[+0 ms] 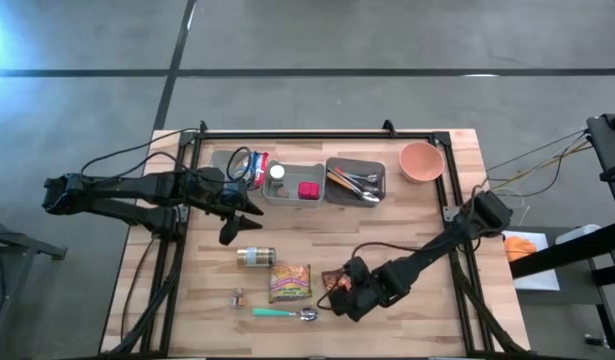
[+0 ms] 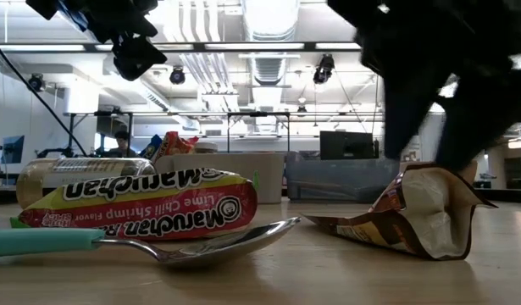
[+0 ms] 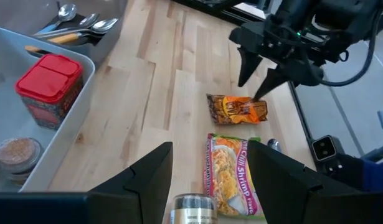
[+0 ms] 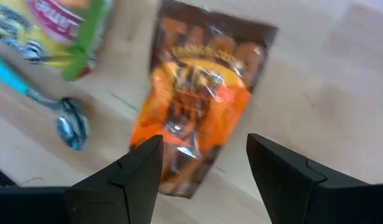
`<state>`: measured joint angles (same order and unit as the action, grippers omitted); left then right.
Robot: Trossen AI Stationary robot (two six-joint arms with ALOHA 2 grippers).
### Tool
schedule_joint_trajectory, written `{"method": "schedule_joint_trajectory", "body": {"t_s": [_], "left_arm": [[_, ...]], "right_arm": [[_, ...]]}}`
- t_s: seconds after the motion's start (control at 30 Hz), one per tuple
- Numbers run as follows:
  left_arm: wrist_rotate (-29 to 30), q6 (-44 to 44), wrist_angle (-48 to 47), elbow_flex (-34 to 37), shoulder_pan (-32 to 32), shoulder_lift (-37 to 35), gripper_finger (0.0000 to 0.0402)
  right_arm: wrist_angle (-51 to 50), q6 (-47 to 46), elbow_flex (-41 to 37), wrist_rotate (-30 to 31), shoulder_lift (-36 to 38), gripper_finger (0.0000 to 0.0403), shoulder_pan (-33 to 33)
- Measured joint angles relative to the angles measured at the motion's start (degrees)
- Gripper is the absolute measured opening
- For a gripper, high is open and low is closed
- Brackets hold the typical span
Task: Pick & Place Food Item
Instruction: Put the orange seasoning pack into the right gray bin
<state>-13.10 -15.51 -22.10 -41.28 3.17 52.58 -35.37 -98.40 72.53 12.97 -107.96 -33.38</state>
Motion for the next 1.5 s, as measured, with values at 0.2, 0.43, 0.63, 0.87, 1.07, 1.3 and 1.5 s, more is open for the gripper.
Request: {"method": "schedule_joint_trajectory", "body": {"t_s": [0.2,0.43,0.63,0.87,1.07,1.3,1.5], "left_arm": [[0.0,0.0,0.0,0.0,-0.1,0.0,0.0209],[-0.6,0.0,0.0,0.0,-0.1,0.0,0.0209],[-0.6,0.0,-0.1,0.0,-0.4,0.0,0.0209],[-0.6,-0.8,-0.1,0.0,-0.4,0.0,0.0210],[-0.6,-0.9,-0.1,0.1,-0.4,0.0,0.0210],[-0.6,-0.9,-0.1,0.1,-0.4,0.0,0.0210],[-0.6,-0.9,-0.4,0.1,-0.4,0.0,0.0210]], "right_arm": [[9.1,-6.5,-3.7,2.4,0.0,0.0228,-1.8],[10.8,-10.3,-6.3,3.3,0.0,0.0228,-2.4],[15.2,-10.6,-7.8,3.3,0.0,0.0228,-2.7],[21.3,-10.9,-11.1,3.5,0.0,0.0226,-2.6],[21.2,-9.4,-11.1,4.2,0.0,0.0171,-2.6],[21.2,-5.0,-10.1,5.6,0.0,0.0038,-2.6],[22.0,-3.4,-10.0,5.5,0.0,0.0017,-2.6]]}}
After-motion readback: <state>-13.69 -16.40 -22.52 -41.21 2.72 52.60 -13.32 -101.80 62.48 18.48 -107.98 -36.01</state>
